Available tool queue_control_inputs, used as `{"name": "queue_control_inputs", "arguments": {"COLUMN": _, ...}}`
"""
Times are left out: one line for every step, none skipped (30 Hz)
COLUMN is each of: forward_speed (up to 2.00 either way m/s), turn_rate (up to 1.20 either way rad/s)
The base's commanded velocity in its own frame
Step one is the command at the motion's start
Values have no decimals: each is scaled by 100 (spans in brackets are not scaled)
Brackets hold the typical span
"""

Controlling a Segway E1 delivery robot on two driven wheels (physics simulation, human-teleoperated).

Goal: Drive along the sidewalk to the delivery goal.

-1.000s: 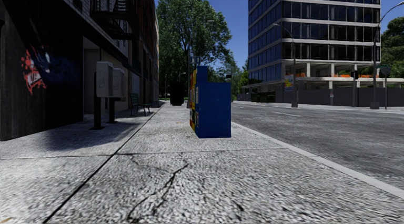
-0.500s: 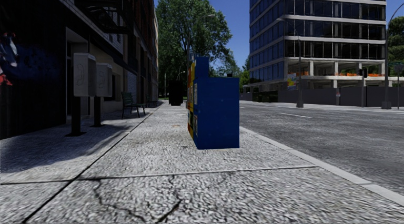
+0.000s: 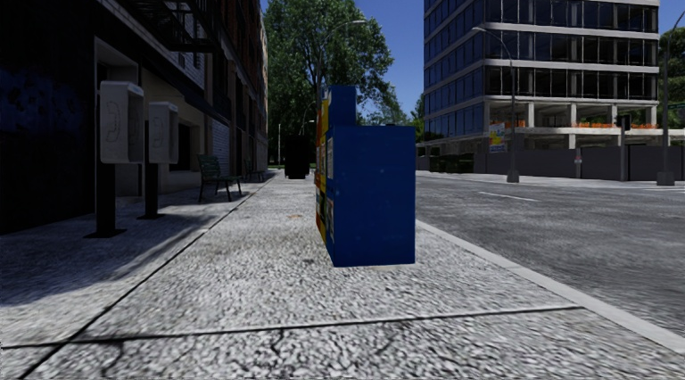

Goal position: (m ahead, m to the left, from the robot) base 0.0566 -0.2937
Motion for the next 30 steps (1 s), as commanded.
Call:
{"name": "queue_control_inputs", "arguments": {"forward_speed": 14, "turn_rate": 0}}
{"name": "queue_control_inputs", "arguments": {"forward_speed": 0, "turn_rate": 0}}
{"name": "queue_control_inputs", "arguments": {"forward_speed": 0, "turn_rate": 0}}
{"name": "queue_control_inputs", "arguments": {"forward_speed": 0, "turn_rate": 0}}
{"name": "queue_control_inputs", "arguments": {"forward_speed": 0, "turn_rate": 0}}
{"name": "queue_control_inputs", "arguments": {"forward_speed": 0, "turn_rate": 0}}
{"name": "queue_control_inputs", "arguments": {"forward_speed": 0, "turn_rate": 0}}
{"name": "queue_control_inputs", "arguments": {"forward_speed": 0, "turn_rate": 0}}
{"name": "queue_control_inputs", "arguments": {"forward_speed": 0, "turn_rate": 0}}
{"name": "queue_control_inputs", "arguments": {"forward_speed": 0, "turn_rate": 0}}
{"name": "queue_control_inputs", "arguments": {"forward_speed": 0, "turn_rate": 0}}
{"name": "queue_control_inputs", "arguments": {"forward_speed": 0, "turn_rate": 0}}
{"name": "queue_control_inputs", "arguments": {"forward_speed": 0, "turn_rate": 0}}
{"name": "queue_control_inputs", "arguments": {"forward_speed": 0, "turn_rate": 0}}
{"name": "queue_control_inputs", "arguments": {"forward_speed": 0, "turn_rate": 0}}
{"name": "queue_control_inputs", "arguments": {"forward_speed": 0, "turn_rate": 0}}
{"name": "queue_control_inputs", "arguments": {"forward_speed": 0, "turn_rate": 0}}
{"name": "queue_control_inputs", "arguments": {"forward_speed": 0, "turn_rate": 0}}
{"name": "queue_control_inputs", "arguments": {"forward_speed": 0, "turn_rate": 0}}
{"name": "queue_control_inputs", "arguments": {"forward_speed": 0, "turn_rate": 0}}
{"name": "queue_control_inputs", "arguments": {"forward_speed": 0, "turn_rate": 0}}
{"name": "queue_control_inputs", "arguments": {"forward_speed": 0, "turn_rate": 0}}
{"name": "queue_control_inputs", "arguments": {"forward_speed": 0, "turn_rate": 0}}
{"name": "queue_control_inputs", "arguments": {"forward_speed": 0, "turn_rate": 0}}
{"name": "queue_control_inputs", "arguments": {"forward_speed": 0, "turn_rate": 0}}
{"name": "queue_control_inputs", "arguments": {"forward_speed": 0, "turn_rate": 0}}
{"name": "queue_control_inputs", "arguments": {"forward_speed": 0, "turn_rate": 0}}
{"name": "queue_control_inputs", "arguments": {"forward_speed": 0, "turn_rate": 0}}
{"name": "queue_control_inputs", "arguments": {"forward_speed": 0, "turn_rate": 0}}
{"name": "queue_control_inputs", "arguments": {"forward_speed": 0, "turn_rate": 0}}
